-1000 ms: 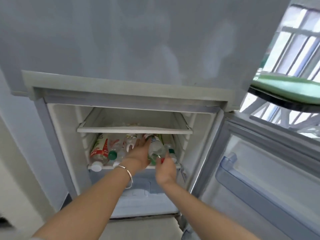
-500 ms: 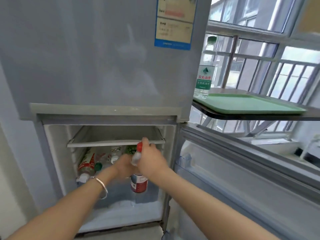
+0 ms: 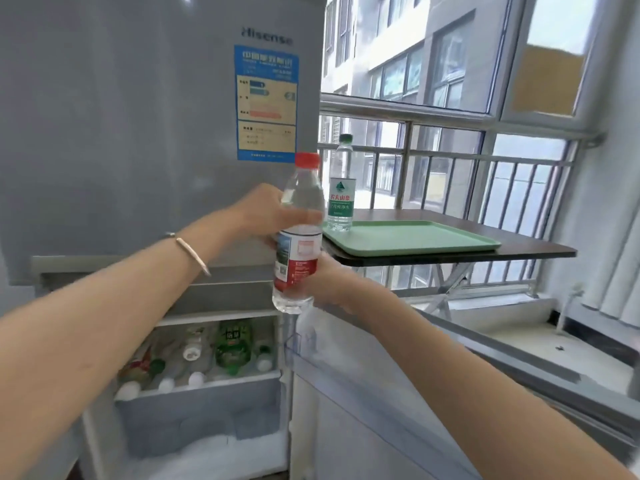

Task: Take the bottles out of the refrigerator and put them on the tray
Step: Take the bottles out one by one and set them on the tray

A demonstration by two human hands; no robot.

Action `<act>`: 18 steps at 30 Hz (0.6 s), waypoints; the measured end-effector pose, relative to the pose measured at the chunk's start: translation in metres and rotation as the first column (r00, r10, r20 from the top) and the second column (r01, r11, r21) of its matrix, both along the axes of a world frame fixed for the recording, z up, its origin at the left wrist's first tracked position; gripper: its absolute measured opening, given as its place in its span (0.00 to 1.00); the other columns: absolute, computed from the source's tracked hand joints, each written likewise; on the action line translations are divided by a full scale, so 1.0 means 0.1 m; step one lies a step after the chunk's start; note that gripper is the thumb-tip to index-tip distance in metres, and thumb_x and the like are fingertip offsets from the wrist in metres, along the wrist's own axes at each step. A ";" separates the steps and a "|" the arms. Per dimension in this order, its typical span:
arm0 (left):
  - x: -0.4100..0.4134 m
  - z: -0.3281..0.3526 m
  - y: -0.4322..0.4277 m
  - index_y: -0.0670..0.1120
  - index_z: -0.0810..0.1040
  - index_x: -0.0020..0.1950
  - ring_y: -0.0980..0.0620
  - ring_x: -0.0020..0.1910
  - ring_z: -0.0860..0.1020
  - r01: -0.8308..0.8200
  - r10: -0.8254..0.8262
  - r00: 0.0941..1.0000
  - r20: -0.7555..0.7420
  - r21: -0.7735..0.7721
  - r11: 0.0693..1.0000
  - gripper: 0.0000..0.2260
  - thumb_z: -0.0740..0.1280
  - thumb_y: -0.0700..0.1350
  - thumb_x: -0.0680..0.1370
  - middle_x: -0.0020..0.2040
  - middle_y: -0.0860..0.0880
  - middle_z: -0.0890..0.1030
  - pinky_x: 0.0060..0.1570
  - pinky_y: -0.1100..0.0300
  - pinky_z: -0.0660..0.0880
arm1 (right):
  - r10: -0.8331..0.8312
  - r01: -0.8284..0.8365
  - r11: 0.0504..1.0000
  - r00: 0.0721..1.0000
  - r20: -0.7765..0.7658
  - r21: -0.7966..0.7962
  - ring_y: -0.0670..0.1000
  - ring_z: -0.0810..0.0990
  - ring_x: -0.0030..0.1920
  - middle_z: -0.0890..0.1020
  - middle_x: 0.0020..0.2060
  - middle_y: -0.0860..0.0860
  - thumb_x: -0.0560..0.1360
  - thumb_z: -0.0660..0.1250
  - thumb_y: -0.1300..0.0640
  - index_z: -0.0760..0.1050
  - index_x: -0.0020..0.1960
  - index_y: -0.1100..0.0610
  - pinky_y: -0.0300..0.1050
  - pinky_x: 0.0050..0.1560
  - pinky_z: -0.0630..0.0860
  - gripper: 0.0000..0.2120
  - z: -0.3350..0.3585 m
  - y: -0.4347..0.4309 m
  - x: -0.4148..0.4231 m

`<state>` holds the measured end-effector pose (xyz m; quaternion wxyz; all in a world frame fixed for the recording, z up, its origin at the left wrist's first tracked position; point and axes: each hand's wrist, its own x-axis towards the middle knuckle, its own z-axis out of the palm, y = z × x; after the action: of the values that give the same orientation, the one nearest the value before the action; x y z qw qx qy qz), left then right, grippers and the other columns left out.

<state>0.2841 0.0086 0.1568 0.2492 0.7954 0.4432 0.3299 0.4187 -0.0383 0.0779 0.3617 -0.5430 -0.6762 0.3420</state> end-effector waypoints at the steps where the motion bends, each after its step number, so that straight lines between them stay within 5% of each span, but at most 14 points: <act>1: 0.17 0.11 -0.03 0.43 0.81 0.51 0.50 0.41 0.85 -0.002 0.002 1.000 0.021 0.034 0.999 0.24 0.73 0.61 0.67 0.46 0.47 0.85 0.35 0.58 0.83 | -0.043 0.048 0.996 0.997 -0.067 0.071 0.55 0.82 0.54 0.84 0.52 0.58 0.68 0.74 0.69 0.78 0.59 0.62 0.56 0.64 0.76 0.19 0.07 -0.03 0.12; 4: 0.58 0.33 -0.08 0.42 0.81 0.51 0.47 0.45 0.84 -0.025 0.008 0.991 0.135 0.126 0.992 0.25 0.74 0.61 0.67 0.47 0.45 0.85 0.41 0.55 0.83 | -0.208 0.246 0.939 0.963 -0.171 0.241 0.54 0.82 0.56 0.84 0.55 0.55 0.68 0.77 0.63 0.75 0.63 0.58 0.55 0.63 0.77 0.25 0.25 -0.05 0.45; 7: 0.95 0.42 -0.04 0.45 0.80 0.53 0.46 0.49 0.83 -0.009 -0.053 0.947 0.316 0.192 0.981 0.25 0.75 0.62 0.66 0.46 0.49 0.84 0.37 0.64 0.78 | -0.356 0.399 0.846 0.917 -0.182 0.354 0.53 0.81 0.55 0.82 0.54 0.53 0.68 0.78 0.55 0.71 0.65 0.59 0.51 0.59 0.78 0.30 0.39 0.07 0.77; 10: 1.28 0.39 0.12 0.44 0.65 0.71 0.44 0.63 0.76 0.001 -0.045 0.938 0.343 0.129 0.992 0.41 0.74 0.62 0.66 0.66 0.44 0.75 0.58 0.49 0.77 | -0.442 0.479 0.781 0.877 -0.187 0.401 0.53 0.81 0.52 0.82 0.53 0.53 0.68 0.78 0.54 0.71 0.64 0.60 0.50 0.55 0.79 0.29 0.50 0.32 1.09; 14: 1.66 0.14 0.53 0.41 0.67 0.67 0.41 0.56 0.79 0.022 -0.016 0.960 0.278 -0.019 1.000 0.27 0.69 0.55 0.76 0.60 0.40 0.77 0.57 0.44 0.78 | -0.560 0.594 0.721 0.803 -0.206 0.356 0.55 0.82 0.50 0.83 0.50 0.55 0.67 0.78 0.55 0.74 0.60 0.61 0.50 0.50 0.80 0.25 0.60 0.78 1.47; 18: 1.95 -0.11 0.89 0.40 0.76 0.65 0.44 0.51 0.79 0.112 -0.107 0.968 0.225 -0.009 0.994 0.18 0.57 0.50 0.82 0.58 0.40 0.80 0.58 0.49 0.76 | -0.577 0.592 0.748 0.803 -0.147 0.299 0.57 0.83 0.48 0.84 0.47 0.56 0.68 0.77 0.59 0.80 0.54 0.60 0.51 0.50 0.81 0.17 0.61 1.19 1.75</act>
<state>0.4794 0.0975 0.1460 0.3241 0.7736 0.3713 0.3984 0.5939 0.0811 0.1392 0.5515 -0.6506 -0.5113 0.1056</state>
